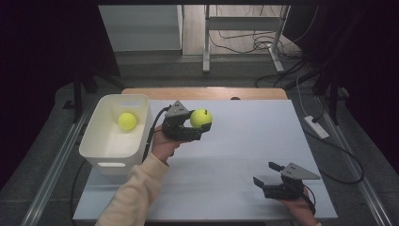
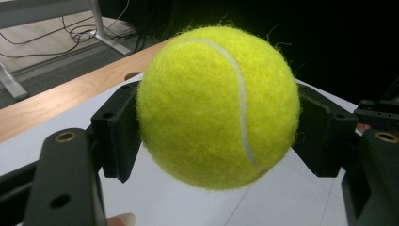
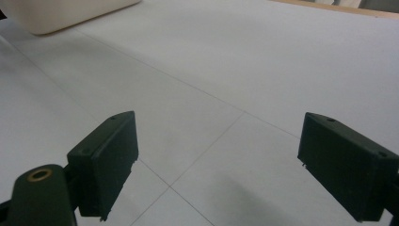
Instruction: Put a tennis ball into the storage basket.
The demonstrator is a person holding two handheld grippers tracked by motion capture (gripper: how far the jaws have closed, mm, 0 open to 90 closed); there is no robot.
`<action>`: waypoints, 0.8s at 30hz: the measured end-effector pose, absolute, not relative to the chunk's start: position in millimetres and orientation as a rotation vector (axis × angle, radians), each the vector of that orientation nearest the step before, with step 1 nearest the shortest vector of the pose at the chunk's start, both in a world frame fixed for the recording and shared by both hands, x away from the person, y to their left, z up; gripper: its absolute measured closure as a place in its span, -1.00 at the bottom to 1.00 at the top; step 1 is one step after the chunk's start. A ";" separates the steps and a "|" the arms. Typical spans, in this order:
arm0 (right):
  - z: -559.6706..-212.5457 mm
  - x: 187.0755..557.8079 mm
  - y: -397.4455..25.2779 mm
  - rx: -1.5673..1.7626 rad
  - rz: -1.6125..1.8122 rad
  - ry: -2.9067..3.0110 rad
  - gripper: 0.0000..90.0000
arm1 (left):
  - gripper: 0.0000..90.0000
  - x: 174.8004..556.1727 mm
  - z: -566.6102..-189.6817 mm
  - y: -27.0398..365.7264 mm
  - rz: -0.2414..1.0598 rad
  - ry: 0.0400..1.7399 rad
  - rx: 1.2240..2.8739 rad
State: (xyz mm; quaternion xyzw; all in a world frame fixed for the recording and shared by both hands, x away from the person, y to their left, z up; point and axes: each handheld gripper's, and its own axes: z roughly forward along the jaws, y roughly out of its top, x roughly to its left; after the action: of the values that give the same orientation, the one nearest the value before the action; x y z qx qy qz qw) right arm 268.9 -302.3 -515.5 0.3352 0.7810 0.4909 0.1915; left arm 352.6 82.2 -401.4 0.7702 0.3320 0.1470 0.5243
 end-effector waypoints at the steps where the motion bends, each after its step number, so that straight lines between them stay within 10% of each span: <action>1: -515.5 268.9 -302.4 0.940 1.379 2.193 -0.72 | -0.40 352.3 -401.1 83.2 0.353 0.797 1.841; 24: -515.4 268.8 -302.1 0.940 1.383 2.193 -0.72 | -0.40 340.4 -384.8 105.7 0.392 0.797 1.780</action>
State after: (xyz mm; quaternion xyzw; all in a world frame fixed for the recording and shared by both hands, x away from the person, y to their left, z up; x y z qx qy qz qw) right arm 268.8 -302.1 -515.4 0.3346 0.7806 0.4923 0.1910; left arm 340.4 105.7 -384.8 0.7503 0.3361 0.1652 0.5448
